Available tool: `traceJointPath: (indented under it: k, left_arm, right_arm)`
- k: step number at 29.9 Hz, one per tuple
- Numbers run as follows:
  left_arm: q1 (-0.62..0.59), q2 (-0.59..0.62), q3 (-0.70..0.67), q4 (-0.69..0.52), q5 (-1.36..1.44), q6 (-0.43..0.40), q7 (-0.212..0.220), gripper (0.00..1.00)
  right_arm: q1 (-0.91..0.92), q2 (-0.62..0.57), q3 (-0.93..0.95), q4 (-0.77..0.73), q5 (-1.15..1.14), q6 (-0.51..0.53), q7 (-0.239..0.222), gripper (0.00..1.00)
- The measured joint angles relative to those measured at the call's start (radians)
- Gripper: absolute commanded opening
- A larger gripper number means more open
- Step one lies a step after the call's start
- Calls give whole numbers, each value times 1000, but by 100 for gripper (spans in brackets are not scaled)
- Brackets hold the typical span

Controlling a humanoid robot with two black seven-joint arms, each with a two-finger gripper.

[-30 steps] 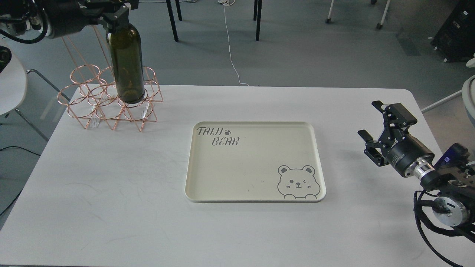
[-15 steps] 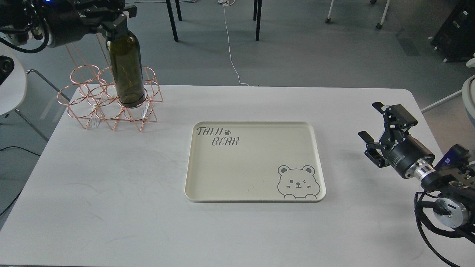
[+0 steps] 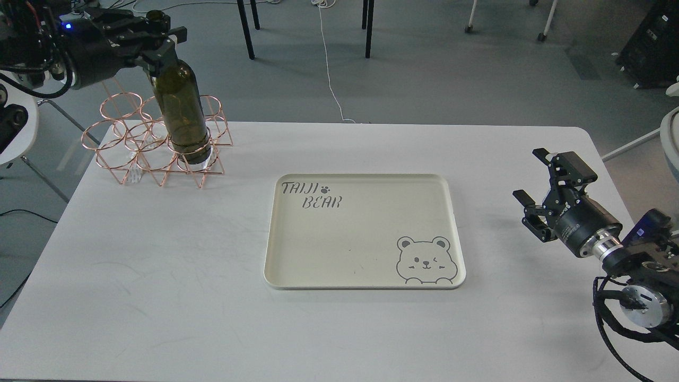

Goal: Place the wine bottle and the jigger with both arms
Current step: 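Lower the wine bottle into a slot of the copper rack, then release the bottle neck and raise the left gripper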

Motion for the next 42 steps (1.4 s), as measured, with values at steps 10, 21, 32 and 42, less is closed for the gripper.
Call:
traceJointPath:
  k: [10,21,32,42]
  left_arm:
    - [27,-19,-2,17,-2,4,0,24]
    - [36,-21,1,21,-1,12,1,53]
    - [33,-22,-2,20,-10,12,0,86]
    - [55,-11,-12,5,-29,9,0,98]
  right_arm:
    - [-2,0,3,0,-1,0,0,99]
    - [-2,0,4,-2,-1,0,0,99]
    - [-2,0,4,-2,-1,0,0,99]
    - [-2,0,4,-2,-1,0,0,99]
